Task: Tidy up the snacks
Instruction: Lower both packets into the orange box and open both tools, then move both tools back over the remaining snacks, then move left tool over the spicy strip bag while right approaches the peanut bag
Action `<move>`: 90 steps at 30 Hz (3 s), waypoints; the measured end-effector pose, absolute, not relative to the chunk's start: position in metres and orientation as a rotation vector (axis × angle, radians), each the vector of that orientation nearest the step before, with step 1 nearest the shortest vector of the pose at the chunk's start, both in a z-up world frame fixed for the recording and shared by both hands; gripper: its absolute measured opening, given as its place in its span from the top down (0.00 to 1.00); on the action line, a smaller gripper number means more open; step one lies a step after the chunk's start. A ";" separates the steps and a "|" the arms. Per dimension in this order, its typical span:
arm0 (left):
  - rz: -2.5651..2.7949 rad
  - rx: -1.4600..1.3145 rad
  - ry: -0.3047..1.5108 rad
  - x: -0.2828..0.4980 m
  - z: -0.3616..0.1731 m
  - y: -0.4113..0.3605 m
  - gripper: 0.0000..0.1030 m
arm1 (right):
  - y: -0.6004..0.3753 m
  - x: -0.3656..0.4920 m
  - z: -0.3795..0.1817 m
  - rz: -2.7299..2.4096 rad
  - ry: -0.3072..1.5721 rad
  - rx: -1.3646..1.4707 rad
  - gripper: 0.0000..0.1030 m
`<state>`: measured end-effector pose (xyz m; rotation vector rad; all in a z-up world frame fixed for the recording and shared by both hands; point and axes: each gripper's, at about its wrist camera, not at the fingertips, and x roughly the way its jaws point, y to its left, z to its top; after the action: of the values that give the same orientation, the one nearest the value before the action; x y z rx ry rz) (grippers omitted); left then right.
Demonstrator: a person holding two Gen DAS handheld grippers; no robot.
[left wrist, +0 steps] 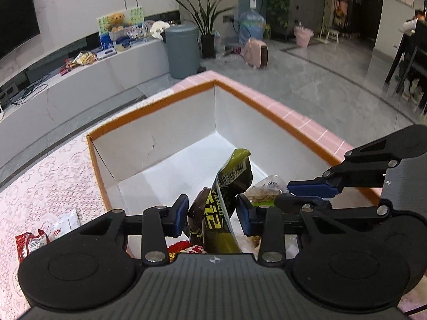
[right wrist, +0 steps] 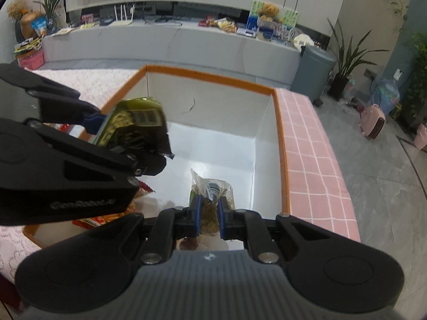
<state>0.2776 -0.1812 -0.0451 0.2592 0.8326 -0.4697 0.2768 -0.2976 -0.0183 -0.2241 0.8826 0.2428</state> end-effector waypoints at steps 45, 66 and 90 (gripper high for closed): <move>-0.193 0.130 0.684 0.160 0.005 -0.045 0.43 | -0.200 0.181 0.020 0.228 0.600 -0.104 0.48; -0.097 -0.070 0.837 0.113 -0.055 0.063 0.44 | -0.119 0.140 -0.039 0.328 0.667 -0.105 0.48; -0.121 -0.117 1.031 0.186 -0.104 0.074 0.25 | -0.079 0.208 -0.095 0.383 0.666 -0.459 0.57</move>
<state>0.1862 0.0743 -0.1042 -0.1171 1.0311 -0.1209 0.2080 -0.0787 -0.0948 -0.4588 0.6660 0.3829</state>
